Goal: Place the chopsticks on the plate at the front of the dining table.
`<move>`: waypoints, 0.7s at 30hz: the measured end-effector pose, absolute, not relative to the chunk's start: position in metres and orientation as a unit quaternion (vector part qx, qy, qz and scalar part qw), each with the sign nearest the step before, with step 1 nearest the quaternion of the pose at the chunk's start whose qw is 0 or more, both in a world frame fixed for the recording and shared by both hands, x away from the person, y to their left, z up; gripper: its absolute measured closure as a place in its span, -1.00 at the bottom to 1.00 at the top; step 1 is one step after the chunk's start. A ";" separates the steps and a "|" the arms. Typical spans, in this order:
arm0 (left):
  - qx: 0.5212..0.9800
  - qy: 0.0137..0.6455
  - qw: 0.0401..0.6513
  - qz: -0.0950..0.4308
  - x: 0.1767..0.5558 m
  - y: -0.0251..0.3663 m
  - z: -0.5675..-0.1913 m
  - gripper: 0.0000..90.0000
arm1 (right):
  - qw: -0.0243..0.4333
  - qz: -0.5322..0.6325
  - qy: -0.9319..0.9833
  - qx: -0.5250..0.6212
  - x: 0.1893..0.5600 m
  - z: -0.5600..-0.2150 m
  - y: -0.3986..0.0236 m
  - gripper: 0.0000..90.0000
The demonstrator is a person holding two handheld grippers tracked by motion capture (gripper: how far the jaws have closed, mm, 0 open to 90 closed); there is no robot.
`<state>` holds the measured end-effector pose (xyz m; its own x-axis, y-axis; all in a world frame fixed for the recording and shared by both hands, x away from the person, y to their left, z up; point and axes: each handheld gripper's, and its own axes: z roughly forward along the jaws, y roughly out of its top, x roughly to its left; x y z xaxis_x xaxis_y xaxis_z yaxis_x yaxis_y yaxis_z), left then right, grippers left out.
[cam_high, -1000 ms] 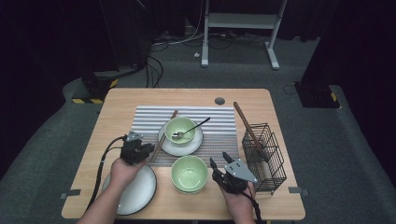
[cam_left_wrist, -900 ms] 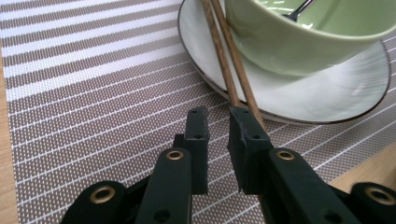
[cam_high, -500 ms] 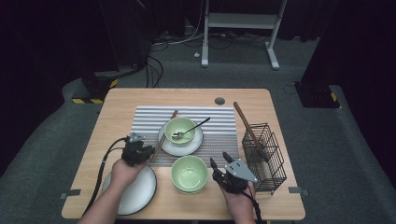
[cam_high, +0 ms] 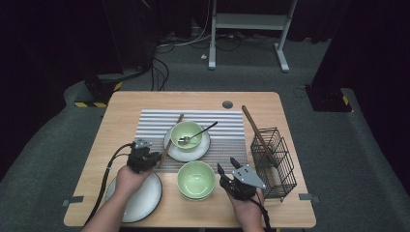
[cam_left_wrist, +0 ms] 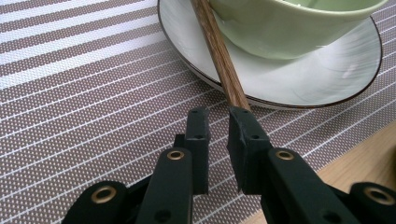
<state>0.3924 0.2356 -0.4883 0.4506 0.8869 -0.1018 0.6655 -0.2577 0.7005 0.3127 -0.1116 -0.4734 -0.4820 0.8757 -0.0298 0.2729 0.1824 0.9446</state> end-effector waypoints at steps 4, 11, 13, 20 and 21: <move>0.778 0.497 0.350 0.156 0.392 0.234 -0.489 0.73 | 0.305 0.493 0.705 0.407 0.313 -0.473 -0.112 0.05; 0.780 0.495 0.350 0.152 0.391 0.231 -0.489 0.73 | 0.306 0.494 0.704 0.408 0.313 -0.473 -0.112 0.05; 0.781 0.495 0.350 0.152 0.391 0.230 -0.489 0.73 | 0.306 0.494 0.705 0.407 0.313 -0.473 -0.112 0.05; 0.783 0.492 0.350 0.151 0.392 0.226 -0.489 0.73 | 0.306 0.495 0.704 0.408 0.313 -0.473 -0.113 0.05; 0.783 0.491 0.349 0.151 0.392 0.226 -0.489 0.73 | 0.307 0.495 0.704 0.407 0.313 -0.473 -0.113 0.05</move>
<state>0.3918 0.2259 -0.4894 0.4711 0.8757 -0.1060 0.6643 -0.2731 0.6958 0.3125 -0.1133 -0.4725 -0.4801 0.8768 -0.0283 0.2695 0.1781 0.9464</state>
